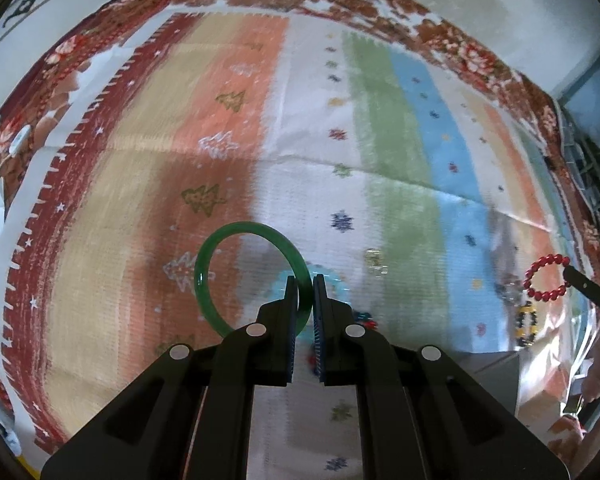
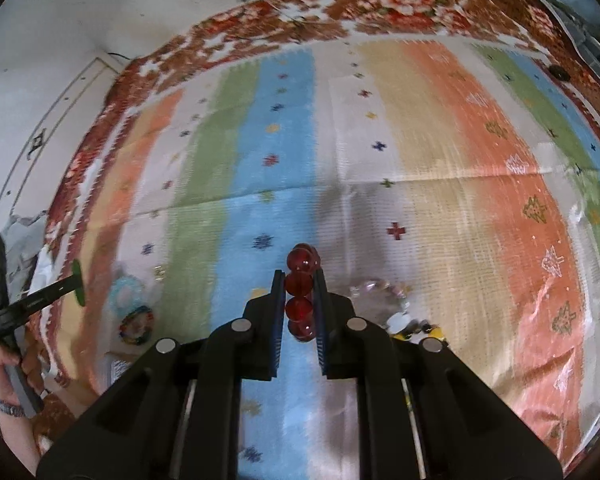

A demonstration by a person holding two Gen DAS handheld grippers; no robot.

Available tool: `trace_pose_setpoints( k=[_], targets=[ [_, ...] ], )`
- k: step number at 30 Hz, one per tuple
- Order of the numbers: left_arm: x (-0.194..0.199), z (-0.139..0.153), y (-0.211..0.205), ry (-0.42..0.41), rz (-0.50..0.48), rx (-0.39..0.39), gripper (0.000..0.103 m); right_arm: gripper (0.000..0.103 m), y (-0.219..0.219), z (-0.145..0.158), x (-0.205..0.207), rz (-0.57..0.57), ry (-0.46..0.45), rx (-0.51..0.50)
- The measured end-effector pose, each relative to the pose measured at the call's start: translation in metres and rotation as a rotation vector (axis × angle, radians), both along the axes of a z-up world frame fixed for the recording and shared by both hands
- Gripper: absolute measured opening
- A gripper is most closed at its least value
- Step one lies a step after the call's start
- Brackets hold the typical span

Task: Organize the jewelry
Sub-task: 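Carry the green bangle and red bracelet over the silver tin with both tools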

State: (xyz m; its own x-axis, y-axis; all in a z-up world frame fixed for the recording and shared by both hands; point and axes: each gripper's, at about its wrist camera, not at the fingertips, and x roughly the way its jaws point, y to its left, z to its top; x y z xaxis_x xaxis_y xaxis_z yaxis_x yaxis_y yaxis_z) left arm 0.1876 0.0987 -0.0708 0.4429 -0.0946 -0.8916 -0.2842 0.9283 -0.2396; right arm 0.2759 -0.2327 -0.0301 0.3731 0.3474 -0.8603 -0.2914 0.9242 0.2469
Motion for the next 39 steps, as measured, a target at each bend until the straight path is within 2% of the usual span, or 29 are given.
trace_pose_setpoints(
  k=[3, 7, 18, 32, 39],
  targets=[
    [-0.006, 0.008, -0.012, -0.026, -0.024, 0.002, 0.007, 0.015, 0.007, 0.009, -0.012, 0.026, -0.023, 0.014],
    [-0.015, 0.021, -0.035, -0.079, -0.064, 0.010, 0.007, 0.015, 0.014, 0.008, -0.022, 0.050, 0.001, 0.050],
    [-0.049, 0.040, -0.094, -0.175, -0.182, -0.008, 0.007, 0.015, 0.037, 0.028, -0.070, 0.131, -0.065, 0.090],
    [-0.079, 0.034, -0.143, -0.187, -0.315, -0.014, 0.007, 0.015, 0.053, 0.021, -0.131, 0.246, -0.053, 0.112],
    [-0.080, 0.031, -0.153, -0.183, -0.345, -0.011, 0.007, 0.015, 0.060, 0.017, -0.137, 0.276, -0.044, 0.103]
  ],
)
